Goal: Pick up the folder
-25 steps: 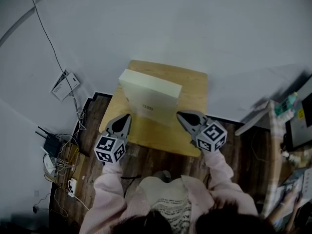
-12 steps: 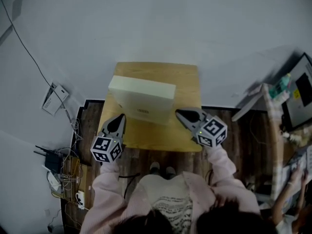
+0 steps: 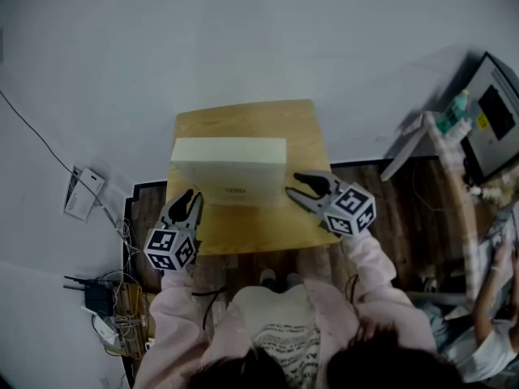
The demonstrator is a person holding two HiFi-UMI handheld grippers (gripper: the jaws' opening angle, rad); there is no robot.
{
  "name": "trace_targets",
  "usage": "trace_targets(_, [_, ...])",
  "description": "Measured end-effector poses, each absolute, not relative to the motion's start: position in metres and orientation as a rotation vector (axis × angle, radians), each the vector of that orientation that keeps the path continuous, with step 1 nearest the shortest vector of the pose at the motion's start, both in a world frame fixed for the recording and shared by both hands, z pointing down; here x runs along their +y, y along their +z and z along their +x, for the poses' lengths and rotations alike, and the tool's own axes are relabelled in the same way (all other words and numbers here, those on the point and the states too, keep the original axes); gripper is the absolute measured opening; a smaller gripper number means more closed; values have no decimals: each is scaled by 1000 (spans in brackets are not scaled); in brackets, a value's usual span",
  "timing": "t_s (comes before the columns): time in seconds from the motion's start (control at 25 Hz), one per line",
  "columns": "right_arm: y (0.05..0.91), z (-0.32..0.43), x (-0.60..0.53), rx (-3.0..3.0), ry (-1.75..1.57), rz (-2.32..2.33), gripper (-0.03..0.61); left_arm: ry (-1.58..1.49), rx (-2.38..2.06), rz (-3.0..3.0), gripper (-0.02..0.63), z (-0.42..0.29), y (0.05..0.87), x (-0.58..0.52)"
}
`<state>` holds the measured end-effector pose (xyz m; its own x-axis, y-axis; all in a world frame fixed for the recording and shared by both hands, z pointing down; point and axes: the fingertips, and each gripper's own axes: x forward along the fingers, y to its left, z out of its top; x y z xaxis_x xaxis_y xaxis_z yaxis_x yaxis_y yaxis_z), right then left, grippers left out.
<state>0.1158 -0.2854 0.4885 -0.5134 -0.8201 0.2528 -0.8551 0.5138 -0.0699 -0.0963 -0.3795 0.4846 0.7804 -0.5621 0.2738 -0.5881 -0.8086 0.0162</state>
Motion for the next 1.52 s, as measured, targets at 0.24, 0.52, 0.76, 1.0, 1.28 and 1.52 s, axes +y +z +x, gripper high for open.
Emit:
trace_targets(0.24, [497,118,-291,-2552,320,1460,187,420,-885,2873,135,-99,497,-395])
trace_targets(0.52, [504,112,-296,-2565,363,1436,213,465,-761,2878,232,-98,513,-407])
trace_targets(0.76, [512,110,-301,-2556,391,1416,242,498,-620,2881,307,-94,524,-411])
trace_targets(1.0, [516,108,-309,-2552,405,1396,270,570,-452,2910,347,-86,530,-417])
trace_targets(1.28, [517,105,-317,-2564,437,1360,281,639,-315,2904,373,-80,538,-423])
trace_targets(1.52, [521,103,-324,-2582,481,1334,309,627,-265,2899,382,-70,540,-427])
